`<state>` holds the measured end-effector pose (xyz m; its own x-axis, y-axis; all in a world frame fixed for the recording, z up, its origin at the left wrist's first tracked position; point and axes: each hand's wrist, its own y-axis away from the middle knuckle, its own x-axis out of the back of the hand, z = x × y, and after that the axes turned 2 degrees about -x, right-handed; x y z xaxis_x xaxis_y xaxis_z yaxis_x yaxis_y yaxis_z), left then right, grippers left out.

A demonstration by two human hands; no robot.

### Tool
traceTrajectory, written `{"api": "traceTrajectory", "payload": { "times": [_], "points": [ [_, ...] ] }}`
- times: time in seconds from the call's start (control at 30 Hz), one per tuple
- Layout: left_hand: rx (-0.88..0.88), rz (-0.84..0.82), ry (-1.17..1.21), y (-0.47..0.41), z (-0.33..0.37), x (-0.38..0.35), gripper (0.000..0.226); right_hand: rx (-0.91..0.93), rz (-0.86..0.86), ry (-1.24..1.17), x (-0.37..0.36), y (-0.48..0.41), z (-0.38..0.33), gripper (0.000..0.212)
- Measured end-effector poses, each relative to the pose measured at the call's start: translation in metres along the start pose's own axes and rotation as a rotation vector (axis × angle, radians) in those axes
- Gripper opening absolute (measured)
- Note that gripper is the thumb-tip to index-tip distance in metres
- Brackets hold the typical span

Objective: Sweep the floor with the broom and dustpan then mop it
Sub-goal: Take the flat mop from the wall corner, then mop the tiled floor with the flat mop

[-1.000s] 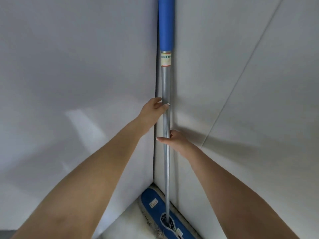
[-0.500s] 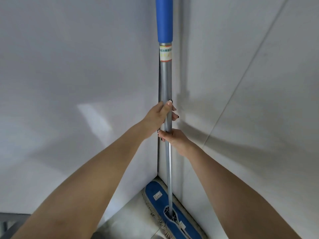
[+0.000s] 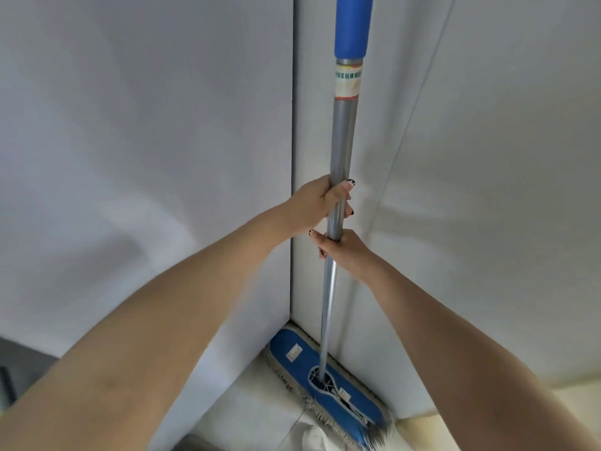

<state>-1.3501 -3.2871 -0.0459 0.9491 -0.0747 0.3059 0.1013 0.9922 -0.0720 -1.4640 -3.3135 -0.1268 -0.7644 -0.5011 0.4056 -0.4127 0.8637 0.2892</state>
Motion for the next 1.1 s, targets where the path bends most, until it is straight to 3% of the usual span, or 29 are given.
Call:
{"api": "traceTrajectory", "payload": {
  "times": [0.37,1.1],
  "points": [
    [-0.141,-0.083,-0.088,0.043,0.074,-0.02,0.028,0.086,0.186,-0.088,0.016,0.081,-0.023,0.039],
    [-0.169,0.187,-0.122,0.194,0.195,-0.142,0.032,0.265,0.122,-0.107,0.06,0.279,-0.014,0.038]
  ]
}}
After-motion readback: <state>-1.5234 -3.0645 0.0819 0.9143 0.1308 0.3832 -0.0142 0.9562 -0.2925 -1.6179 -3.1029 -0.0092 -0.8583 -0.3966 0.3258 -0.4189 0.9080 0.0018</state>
